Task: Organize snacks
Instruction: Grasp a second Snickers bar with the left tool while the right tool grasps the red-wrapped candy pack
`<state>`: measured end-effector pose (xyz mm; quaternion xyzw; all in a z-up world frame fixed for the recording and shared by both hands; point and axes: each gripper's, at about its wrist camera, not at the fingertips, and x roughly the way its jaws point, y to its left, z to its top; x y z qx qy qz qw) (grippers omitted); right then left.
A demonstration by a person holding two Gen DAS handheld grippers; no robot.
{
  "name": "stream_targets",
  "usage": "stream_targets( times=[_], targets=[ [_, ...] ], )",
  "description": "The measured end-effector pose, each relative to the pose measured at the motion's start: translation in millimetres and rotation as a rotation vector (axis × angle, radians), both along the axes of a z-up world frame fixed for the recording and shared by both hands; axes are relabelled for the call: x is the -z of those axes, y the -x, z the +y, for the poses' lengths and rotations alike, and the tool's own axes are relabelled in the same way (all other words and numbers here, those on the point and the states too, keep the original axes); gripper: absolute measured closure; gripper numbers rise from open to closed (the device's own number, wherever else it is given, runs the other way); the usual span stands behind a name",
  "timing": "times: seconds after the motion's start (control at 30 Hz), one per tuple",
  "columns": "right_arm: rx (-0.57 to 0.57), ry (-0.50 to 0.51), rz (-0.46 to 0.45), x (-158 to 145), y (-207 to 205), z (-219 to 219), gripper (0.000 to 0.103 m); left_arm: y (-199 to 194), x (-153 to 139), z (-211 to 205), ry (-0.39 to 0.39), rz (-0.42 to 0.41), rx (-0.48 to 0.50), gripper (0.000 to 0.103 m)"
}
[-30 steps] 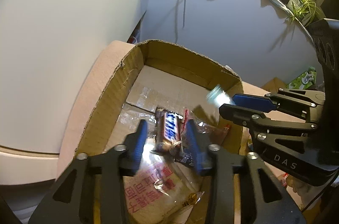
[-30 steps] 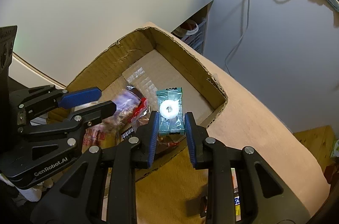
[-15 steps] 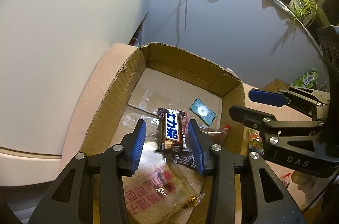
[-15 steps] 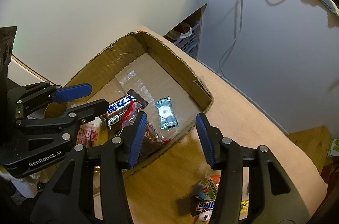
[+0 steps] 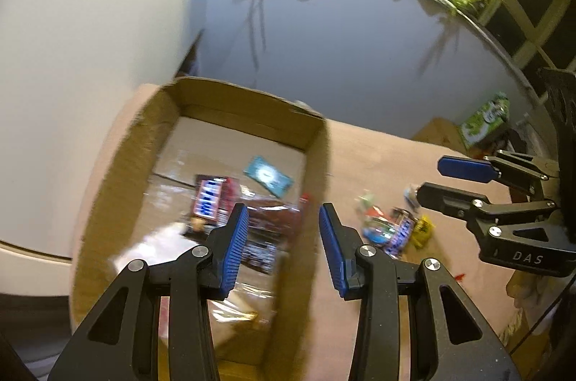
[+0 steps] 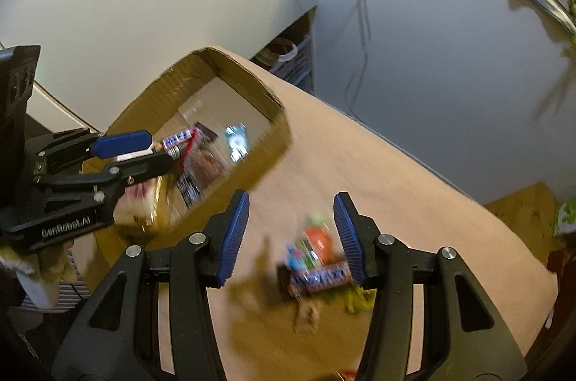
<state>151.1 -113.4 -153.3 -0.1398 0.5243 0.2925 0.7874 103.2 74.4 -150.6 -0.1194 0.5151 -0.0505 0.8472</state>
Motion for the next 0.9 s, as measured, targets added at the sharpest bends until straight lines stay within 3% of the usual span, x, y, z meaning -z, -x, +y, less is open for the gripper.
stream_targets(
  times=[0.23,0.47,0.9],
  targets=[
    [0.113,0.014,0.039,1.8,26.9,-72.3,0.049,3.0,4.7,-41.5,0.024,0.019,0.096,0.064],
    [0.239,0.03,0.119,24.1,60.2,-135.8,0.049,6.7,18.1,-80.4,0.035,0.059,0.189,0.064],
    [0.321,0.007,0.226,64.1,104.1,-150.8,0.049,-3.7,41.1,-127.5,0.02,0.111,0.309,0.064]
  ],
)
